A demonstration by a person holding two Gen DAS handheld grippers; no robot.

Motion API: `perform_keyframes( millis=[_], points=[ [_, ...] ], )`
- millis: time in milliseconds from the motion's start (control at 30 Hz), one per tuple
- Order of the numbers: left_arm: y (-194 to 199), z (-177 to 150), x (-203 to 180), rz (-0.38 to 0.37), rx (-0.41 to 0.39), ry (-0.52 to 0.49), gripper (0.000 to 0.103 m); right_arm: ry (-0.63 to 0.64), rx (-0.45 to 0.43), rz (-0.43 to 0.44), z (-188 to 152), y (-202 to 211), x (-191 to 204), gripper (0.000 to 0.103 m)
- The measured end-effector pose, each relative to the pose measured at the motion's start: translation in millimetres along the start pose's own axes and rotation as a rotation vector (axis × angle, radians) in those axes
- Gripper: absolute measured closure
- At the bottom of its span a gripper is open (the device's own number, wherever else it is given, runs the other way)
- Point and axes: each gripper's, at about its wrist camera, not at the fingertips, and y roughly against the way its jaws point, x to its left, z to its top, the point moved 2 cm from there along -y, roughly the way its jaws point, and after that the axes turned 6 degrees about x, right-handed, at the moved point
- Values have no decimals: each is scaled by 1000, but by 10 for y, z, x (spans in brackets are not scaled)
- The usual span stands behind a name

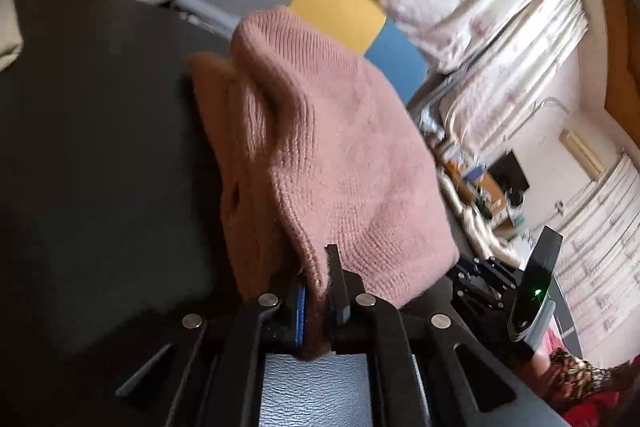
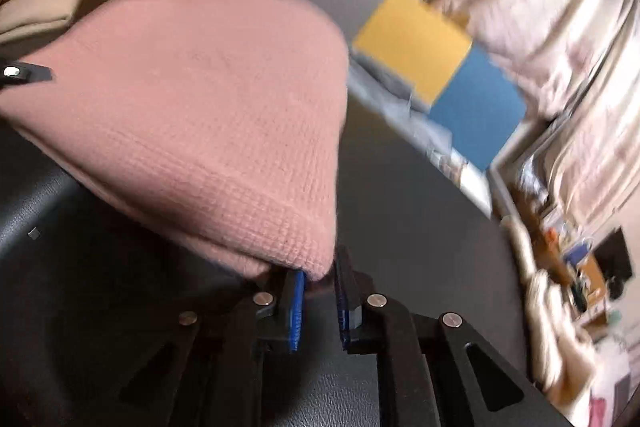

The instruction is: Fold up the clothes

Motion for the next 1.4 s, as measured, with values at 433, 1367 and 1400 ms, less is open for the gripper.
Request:
perform_keyframes(
  millis=[433,1367,1400],
  points=[
    [116,-291,178,-17,-145,58,93,-170,-171,380,550,549,-351,68],
    [672,-336,287,106,-268,187,83,-75,-265,623,1572,552,446,37],
    [770,-285,272,131,-301,175,83,-107,-259,580,1465,523,248,51]
  ],
)
